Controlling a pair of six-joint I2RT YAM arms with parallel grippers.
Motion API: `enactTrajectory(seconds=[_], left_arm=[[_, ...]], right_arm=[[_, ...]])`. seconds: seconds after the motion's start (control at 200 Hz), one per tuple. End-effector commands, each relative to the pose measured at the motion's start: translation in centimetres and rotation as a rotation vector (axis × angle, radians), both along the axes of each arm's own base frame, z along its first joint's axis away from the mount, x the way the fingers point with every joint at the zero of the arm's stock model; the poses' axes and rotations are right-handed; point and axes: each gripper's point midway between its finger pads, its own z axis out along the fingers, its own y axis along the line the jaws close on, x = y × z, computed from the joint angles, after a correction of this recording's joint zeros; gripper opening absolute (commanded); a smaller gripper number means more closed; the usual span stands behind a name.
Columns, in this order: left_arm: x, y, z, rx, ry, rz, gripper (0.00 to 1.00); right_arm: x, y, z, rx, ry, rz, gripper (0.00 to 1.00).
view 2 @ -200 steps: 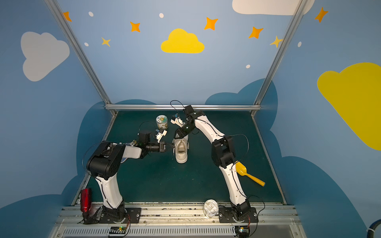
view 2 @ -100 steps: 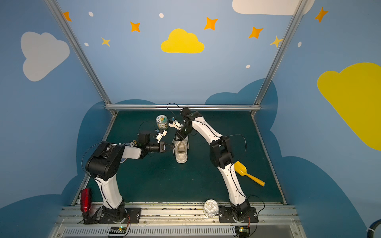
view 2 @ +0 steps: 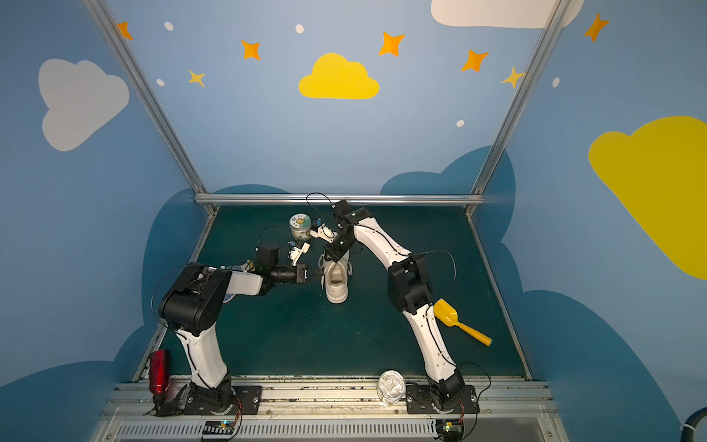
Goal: Tie the shoes
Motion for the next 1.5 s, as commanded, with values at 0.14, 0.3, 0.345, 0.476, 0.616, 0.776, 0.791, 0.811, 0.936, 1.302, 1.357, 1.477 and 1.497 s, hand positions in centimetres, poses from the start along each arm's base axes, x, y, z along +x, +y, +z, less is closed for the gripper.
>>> enactTrajectory(seconds=[0.14, 0.3, 0.345, 0.476, 0.616, 0.776, 0.791, 0.811, 0.936, 1.302, 1.357, 1.477, 1.497], left_arm=[[0.3, 0.0, 0.5, 0.007, 0.002, 0.002, 0.03], [0.5, 0.2, -0.1, 0.023, 0.022, 0.010, 0.03], [0.7, 0.2, -0.3, 0.025, 0.029, 0.014, 0.03], [1.5, 0.4, -0.2, 0.031, 0.029, 0.026, 0.03], [2.3, 0.3, 0.1, 0.031, 0.025, 0.024, 0.03], [3.0, 0.0, 0.0, 0.037, 0.040, 0.015, 0.03], [3.0, 0.0, 0.0, 0.037, 0.042, 0.014, 0.03], [3.1, 0.0, -0.1, 0.037, 0.044, 0.012, 0.03], [3.3, -0.3, -0.1, 0.034, 0.060, 0.000, 0.03], [4.6, -0.7, -0.8, 0.056, 0.070, 0.023, 0.03], [5.0, -0.8, -0.7, 0.054, 0.072, 0.023, 0.03], [5.8, -0.9, -0.7, 0.055, 0.073, 0.021, 0.03], [5.9, -0.9, -0.7, 0.055, 0.070, 0.018, 0.03]], right_arm=[[-0.7, 0.6, 2.4, 0.091, 0.084, -0.056, 0.00], [-0.4, 0.6, 3.8, 0.183, 0.137, -0.110, 0.00], [-0.3, 0.5, 4.2, 0.219, 0.156, -0.124, 0.00], [0.1, 0.0, 5.3, 0.325, 0.192, -0.163, 0.00], [0.4, -0.4, 6.5, 0.442, 0.232, -0.172, 0.00], [0.6, -0.7, 7.1, 0.505, 0.274, -0.175, 0.00], [0.6, -0.7, 7.2, 0.512, 0.278, -0.173, 0.00], [0.6, -0.7, 7.3, 0.519, 0.284, -0.174, 0.00], [1.2, -0.7, 7.8, 0.577, 0.319, -0.193, 0.00], [1.1, -1.1, 8.7, 0.731, 0.392, -0.183, 0.00], [1.1, -1.2, 8.9, 0.757, 0.402, -0.173, 0.00], [0.9, -1.7, 9.4, 0.811, 0.408, -0.140, 0.00], [0.8, -1.7, 9.4, 0.818, 0.406, -0.132, 0.00]])
